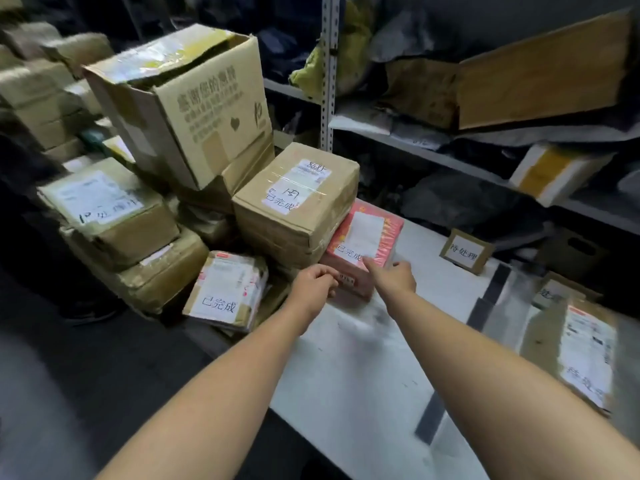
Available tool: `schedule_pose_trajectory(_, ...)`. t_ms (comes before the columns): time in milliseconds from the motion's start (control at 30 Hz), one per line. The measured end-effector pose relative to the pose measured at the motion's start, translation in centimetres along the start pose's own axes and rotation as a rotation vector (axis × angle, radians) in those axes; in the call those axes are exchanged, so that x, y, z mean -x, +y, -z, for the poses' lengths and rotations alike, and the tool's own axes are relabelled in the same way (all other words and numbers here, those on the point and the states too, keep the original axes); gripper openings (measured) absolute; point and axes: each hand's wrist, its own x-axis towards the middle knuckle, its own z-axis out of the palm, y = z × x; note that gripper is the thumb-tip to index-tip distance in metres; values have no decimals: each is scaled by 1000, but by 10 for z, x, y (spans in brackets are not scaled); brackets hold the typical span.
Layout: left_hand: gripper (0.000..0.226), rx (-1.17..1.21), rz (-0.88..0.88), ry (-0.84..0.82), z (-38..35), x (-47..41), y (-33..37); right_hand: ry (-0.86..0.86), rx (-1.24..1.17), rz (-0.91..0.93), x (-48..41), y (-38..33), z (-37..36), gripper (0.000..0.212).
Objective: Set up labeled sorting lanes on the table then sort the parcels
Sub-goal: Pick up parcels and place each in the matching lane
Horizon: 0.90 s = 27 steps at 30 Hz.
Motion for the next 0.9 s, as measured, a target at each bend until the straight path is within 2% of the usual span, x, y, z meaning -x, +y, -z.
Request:
schedule_pose_trajectory(133,24,-70,112,-116,-4,-26,-19,7,0,-103,-27,-2,-29,82)
schedule_pose_trajectory(200,23,-85,135,-132,-4,-34,-32,4,-36,-131,-32,2,-37,71)
schedule_pose_trajectory(267,23,-71,172,-128,-2,-41,-42,-1,-90,-144,-30,5,-40,65)
schedule_pose_trajectory(433,19,-20,218,-104,0,-49,-55,-71,-171,-163,-39,15,-39,71)
schedule_pose_trajectory(533,16,-25,213,-65,-4,-51,-56,-111,-190,-181,-39,15,-32,62)
schedule_pose_trajectory(600,22,35,248,-29,-7,-50,-57,-131,-193,-177,-36,17,-26,52)
schedule_pose_trajectory(733,53,184,319,13,-12,-47,-60,-167,-216,-174,-24,25,-13,35)
schedule_pose_trajectory(900,52,313,328,27,-19,-41,-50,-206,-217,-173,-2,40,7,31)
